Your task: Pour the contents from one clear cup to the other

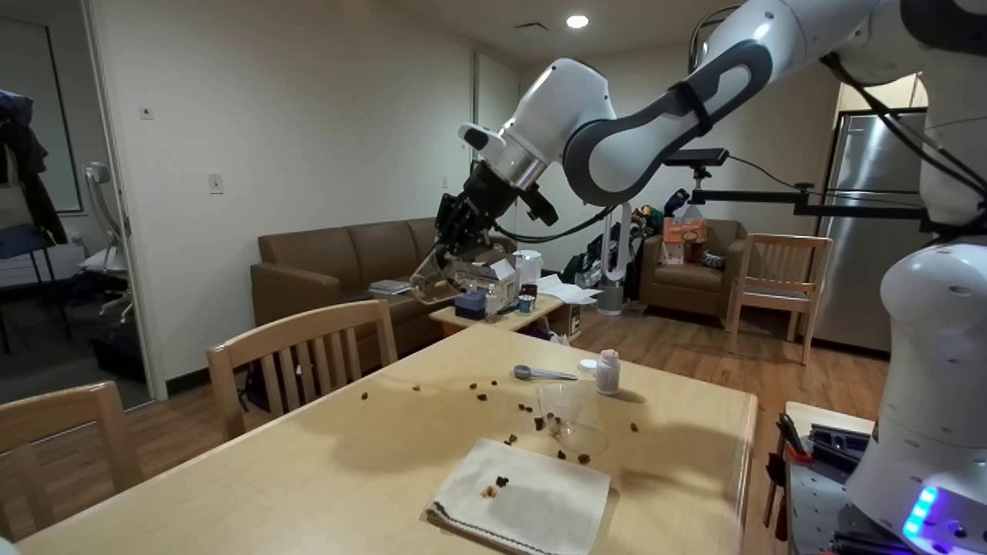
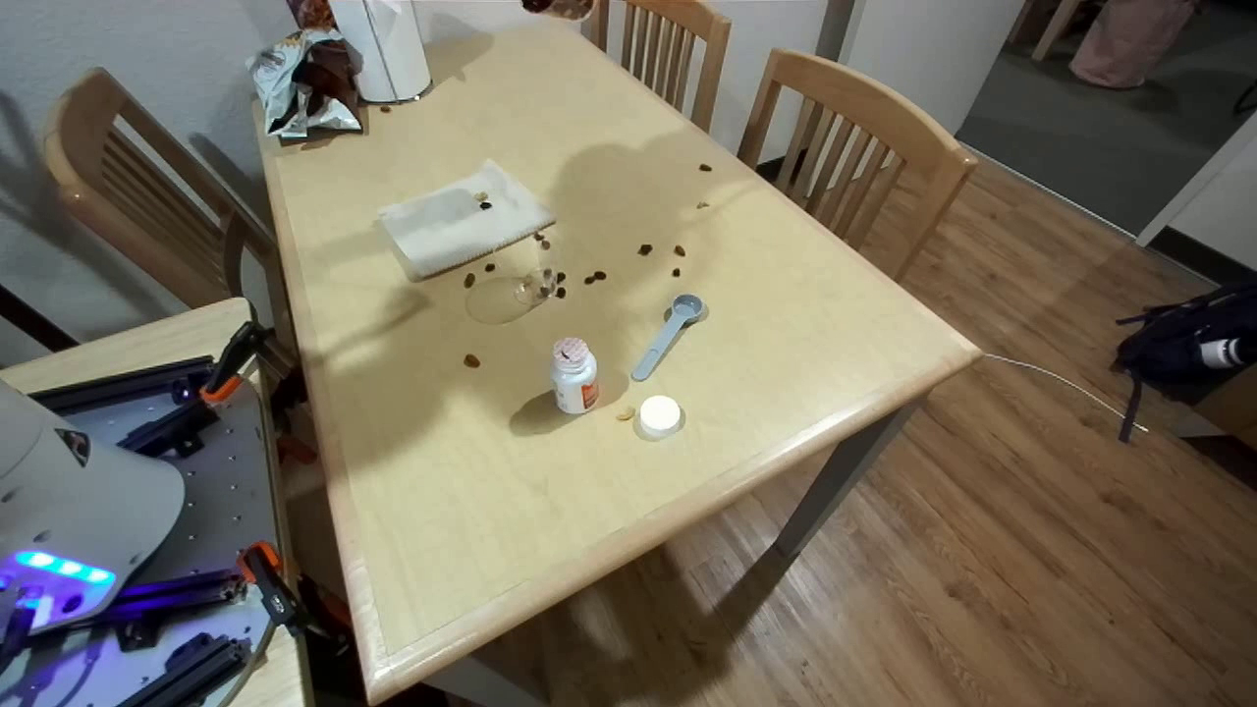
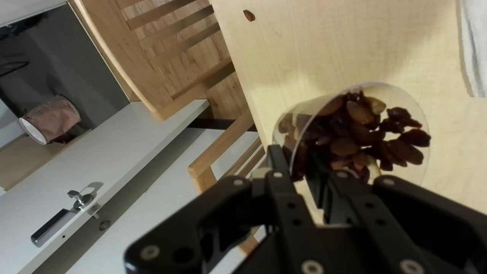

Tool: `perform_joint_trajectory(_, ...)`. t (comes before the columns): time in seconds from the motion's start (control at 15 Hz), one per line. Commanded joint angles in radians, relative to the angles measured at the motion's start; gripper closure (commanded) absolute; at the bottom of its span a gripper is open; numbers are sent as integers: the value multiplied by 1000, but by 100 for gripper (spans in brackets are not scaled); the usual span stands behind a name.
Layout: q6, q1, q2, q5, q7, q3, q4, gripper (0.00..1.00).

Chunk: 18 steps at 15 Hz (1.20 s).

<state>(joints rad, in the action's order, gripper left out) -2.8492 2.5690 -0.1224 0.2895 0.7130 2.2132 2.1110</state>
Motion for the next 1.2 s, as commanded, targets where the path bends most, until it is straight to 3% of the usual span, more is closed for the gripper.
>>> perform_joint_trajectory(0.0, 82, 3, 9, 13, 1, 7, -6, 95)
perform_joint_trajectory(0.07, 137, 3, 9, 10, 8, 5, -13, 95)
perform_joint_trajectory(0.13, 208, -179, -21, 78, -30, -183, -26, 95)
perform_joint_trajectory(0.27, 359, -270, -47, 113, -31, -289, -51, 95)
perform_joint_trajectory(0.33, 399, -162, -23, 58, 15, -181, -57, 95)
perform_joint_trajectory(0.4, 448, -186, -36, 67, 14, -207, -71, 95)
perform_joint_trajectory(0.53, 438, -179, -36, 103, -7, -195, -73, 95)
perform_joint_trajectory(0.6, 435, -351, -75, 153, -58, -377, -55, 81)
perform_joint_trajectory(0.8, 435, -346, -77, 161, -58, -371, -57, 81)
perform_joint_trajectory(0.87, 467, -342, -75, 162, -58, -370, -60, 95)
perform_joint_trajectory(0.93, 496, -209, -33, 102, -8, -231, -59, 95)
perform_joint_trajectory(1.07, 615, -218, -60, 101, -4, -256, -77, 95)
perform_joint_trajectory(1.13, 690, -361, -138, 166, -37, -423, -94, 95)
